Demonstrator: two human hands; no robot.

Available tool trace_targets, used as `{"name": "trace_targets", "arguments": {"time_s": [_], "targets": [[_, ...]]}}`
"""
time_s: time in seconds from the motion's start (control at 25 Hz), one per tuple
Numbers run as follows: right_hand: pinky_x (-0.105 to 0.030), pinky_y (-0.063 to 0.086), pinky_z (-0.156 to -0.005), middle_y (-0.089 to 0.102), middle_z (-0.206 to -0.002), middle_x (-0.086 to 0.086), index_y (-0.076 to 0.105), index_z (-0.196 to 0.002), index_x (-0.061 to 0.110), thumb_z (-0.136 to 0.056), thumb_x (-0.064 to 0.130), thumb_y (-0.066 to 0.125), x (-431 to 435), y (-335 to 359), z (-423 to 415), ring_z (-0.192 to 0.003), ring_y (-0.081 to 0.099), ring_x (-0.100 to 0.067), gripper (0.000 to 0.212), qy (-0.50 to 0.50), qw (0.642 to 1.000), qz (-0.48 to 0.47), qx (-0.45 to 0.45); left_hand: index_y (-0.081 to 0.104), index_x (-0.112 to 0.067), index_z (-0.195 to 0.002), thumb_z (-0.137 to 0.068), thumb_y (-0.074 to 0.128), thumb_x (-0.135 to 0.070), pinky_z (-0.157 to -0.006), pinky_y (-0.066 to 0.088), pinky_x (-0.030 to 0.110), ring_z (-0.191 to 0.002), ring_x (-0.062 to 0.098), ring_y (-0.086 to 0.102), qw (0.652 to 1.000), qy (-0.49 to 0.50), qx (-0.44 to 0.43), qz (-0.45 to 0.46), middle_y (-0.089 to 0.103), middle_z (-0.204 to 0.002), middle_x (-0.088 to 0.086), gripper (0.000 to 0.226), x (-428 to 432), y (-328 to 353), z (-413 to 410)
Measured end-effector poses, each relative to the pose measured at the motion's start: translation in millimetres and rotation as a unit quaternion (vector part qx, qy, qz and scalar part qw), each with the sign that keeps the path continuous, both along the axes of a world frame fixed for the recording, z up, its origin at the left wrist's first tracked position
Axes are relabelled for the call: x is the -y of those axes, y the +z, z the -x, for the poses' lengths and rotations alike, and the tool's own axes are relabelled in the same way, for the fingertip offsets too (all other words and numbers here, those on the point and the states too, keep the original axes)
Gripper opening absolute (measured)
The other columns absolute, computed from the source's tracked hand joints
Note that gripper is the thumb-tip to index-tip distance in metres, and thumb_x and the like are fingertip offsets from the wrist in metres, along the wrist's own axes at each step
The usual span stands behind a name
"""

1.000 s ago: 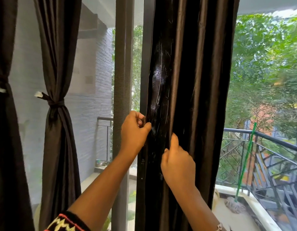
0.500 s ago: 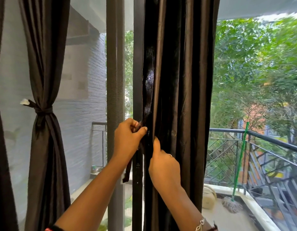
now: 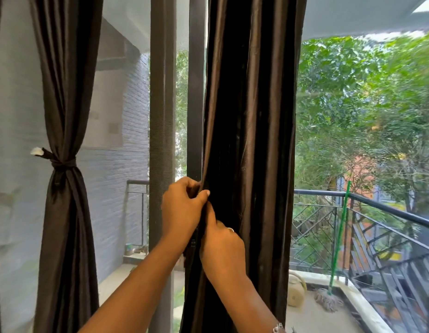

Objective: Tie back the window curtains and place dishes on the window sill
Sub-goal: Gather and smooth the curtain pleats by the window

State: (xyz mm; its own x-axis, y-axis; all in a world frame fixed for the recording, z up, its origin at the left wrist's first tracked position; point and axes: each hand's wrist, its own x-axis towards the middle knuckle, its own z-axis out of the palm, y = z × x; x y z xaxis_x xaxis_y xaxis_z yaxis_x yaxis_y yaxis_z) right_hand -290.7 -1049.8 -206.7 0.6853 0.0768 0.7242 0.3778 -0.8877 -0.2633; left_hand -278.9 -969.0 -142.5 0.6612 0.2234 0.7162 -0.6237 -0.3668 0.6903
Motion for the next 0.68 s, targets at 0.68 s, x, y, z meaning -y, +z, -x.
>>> {"name": "trace_targets", "arguments": {"time_s": [0.68], "targets": [[-0.026,0.036,-0.057,0.065,-0.088,-0.005,0.010,-0.147,0.020,-0.096,0.023,0.038,43.4,-5.5,7.4,-0.074,0.061,-0.022,0.058,-0.048,0.991,-0.115,0.047,0.052,-0.002,-0.069,-0.081,0.066,-0.006,-0.058,0.043,0.032,-0.057,0.019,0.048,0.999,-0.045,-0.022,-0.003,0.053,-0.064,0.012,0.019,18.9,1.7,9.2]]}}
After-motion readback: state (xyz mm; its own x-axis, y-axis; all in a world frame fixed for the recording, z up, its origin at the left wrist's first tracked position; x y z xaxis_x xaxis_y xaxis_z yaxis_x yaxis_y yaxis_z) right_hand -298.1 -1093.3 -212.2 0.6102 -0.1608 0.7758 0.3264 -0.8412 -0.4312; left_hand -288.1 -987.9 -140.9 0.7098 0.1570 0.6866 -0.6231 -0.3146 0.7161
